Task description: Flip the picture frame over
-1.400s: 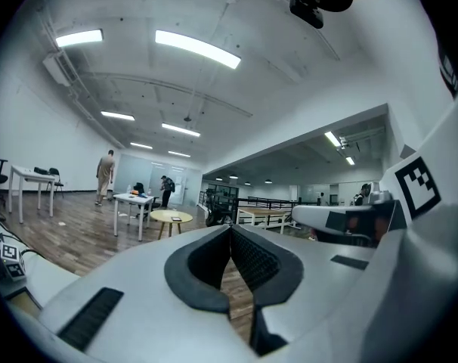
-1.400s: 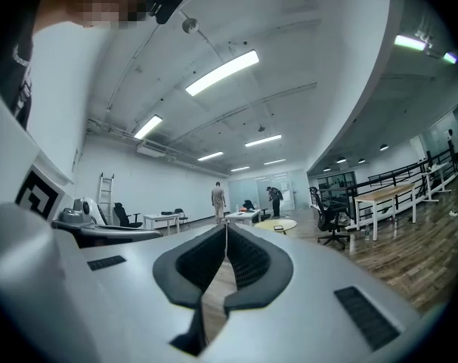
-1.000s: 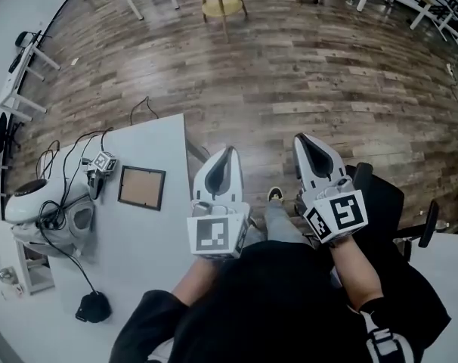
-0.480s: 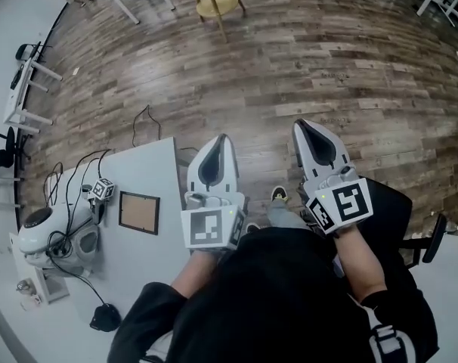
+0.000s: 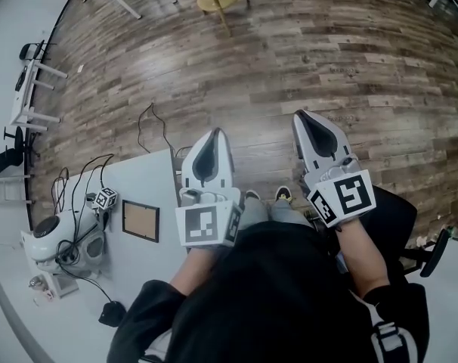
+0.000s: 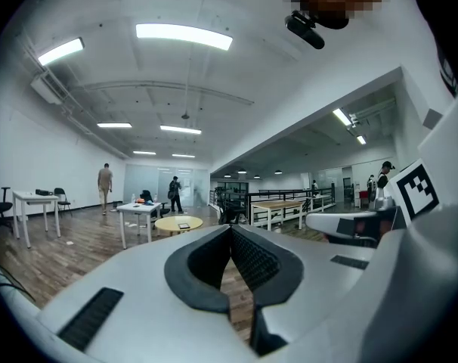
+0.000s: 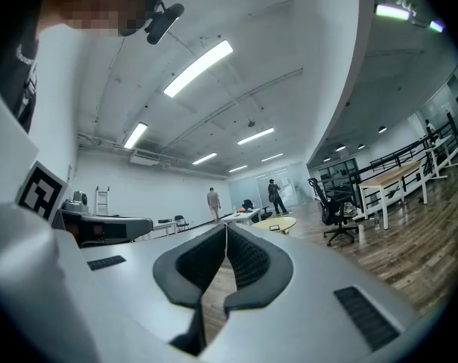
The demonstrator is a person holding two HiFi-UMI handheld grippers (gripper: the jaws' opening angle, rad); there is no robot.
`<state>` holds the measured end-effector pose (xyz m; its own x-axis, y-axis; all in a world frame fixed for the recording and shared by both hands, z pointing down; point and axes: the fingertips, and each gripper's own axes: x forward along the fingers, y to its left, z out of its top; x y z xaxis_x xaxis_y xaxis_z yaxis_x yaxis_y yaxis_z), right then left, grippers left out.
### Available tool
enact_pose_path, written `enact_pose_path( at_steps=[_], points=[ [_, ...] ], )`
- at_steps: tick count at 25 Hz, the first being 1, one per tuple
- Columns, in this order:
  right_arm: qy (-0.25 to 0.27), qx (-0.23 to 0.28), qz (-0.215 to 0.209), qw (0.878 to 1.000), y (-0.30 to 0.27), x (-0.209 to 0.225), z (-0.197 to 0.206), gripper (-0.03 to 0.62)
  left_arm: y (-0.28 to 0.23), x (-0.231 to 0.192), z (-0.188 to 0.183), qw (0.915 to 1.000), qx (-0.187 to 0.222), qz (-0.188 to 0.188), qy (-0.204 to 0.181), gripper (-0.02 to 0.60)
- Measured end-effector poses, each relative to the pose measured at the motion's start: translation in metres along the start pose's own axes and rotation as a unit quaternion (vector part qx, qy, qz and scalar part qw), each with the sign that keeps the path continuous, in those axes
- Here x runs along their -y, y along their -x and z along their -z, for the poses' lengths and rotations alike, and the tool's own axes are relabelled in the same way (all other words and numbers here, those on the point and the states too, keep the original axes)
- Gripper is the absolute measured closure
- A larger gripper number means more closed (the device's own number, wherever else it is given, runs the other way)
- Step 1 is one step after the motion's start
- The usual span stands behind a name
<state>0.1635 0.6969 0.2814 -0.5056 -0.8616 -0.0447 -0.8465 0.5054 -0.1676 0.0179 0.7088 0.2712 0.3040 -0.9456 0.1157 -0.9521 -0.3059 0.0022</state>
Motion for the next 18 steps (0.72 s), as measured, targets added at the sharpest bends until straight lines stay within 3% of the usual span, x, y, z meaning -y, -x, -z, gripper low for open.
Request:
enact_pose_path(
  at_steps=[3,9,18],
  points=[
    [-0.004,-0.001,-0.001,1.000,-0.012,0.006,0.002,0.574,-0.013,-0.002,0.003,0.9998,-0.008,0.010,-0.014,0.560],
    [0.003,-0.005,0.013,1.000,-0.048,0.014,0.008,0.574,-0.048,-0.021,0.007,0.9996,-0.012,0.024,-0.005,0.560],
    [0.038,-0.013,0.004,0.999,-0.142,-0.009,-0.004,0.574,-0.100,-0.091,-0.011,0.9992,0.001,0.036,0.019,0.560]
  ],
)
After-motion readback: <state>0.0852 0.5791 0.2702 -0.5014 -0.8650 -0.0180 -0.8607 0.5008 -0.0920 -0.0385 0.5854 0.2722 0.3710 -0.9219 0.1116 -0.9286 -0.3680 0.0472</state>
